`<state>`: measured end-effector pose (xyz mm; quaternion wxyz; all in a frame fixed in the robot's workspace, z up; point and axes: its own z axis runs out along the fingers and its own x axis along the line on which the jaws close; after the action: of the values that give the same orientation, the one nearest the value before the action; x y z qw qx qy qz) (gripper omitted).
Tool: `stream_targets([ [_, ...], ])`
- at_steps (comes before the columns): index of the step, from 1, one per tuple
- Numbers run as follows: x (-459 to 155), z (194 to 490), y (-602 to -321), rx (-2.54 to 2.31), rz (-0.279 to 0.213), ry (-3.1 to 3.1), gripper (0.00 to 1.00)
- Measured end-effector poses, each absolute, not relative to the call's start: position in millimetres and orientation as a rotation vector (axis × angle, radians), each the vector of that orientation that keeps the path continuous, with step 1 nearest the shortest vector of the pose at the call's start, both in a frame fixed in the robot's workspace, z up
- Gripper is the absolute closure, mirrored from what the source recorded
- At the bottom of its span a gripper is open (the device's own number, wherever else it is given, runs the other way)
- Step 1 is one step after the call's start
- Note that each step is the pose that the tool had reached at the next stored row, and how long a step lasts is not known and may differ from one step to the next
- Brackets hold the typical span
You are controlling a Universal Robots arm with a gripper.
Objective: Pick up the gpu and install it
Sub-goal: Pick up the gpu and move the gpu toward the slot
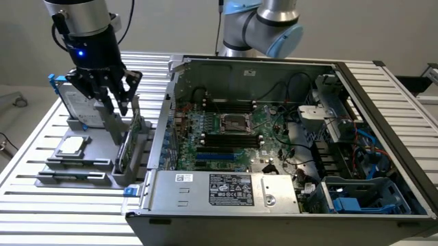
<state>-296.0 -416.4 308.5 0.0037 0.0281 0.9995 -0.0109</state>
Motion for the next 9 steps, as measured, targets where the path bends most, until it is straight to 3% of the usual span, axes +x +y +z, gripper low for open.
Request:
stream_targets([
  [9, -296, 292, -434, 0.096, -0.034, 3.13, 0.64],
])
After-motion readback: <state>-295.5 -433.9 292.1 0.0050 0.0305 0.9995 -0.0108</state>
